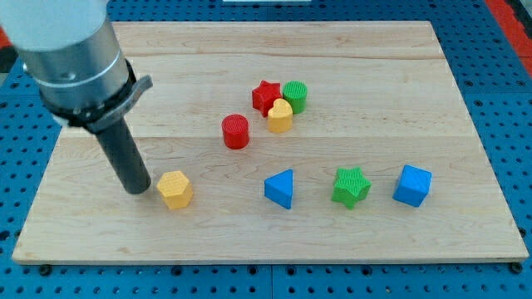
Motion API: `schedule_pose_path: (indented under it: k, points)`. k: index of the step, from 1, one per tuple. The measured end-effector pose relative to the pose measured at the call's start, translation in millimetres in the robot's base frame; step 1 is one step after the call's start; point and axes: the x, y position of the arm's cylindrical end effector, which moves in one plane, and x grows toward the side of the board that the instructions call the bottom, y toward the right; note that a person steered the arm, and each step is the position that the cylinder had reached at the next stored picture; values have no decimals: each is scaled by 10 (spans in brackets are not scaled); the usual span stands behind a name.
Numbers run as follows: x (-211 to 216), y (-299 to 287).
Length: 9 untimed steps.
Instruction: Move the red circle parallel to the yellow hexagon
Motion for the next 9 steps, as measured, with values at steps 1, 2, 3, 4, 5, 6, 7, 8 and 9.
schedule_pose_path:
  k: [1, 2, 3, 4, 5, 6, 7, 8, 9]
  points:
    - [85, 175]
    - [85, 413]
    - [-30, 25]
    - [-487, 195]
    - [-700, 446]
    - [-578, 593]
    - [-559, 1385]
    - [-846, 1610]
    - [-945, 1133]
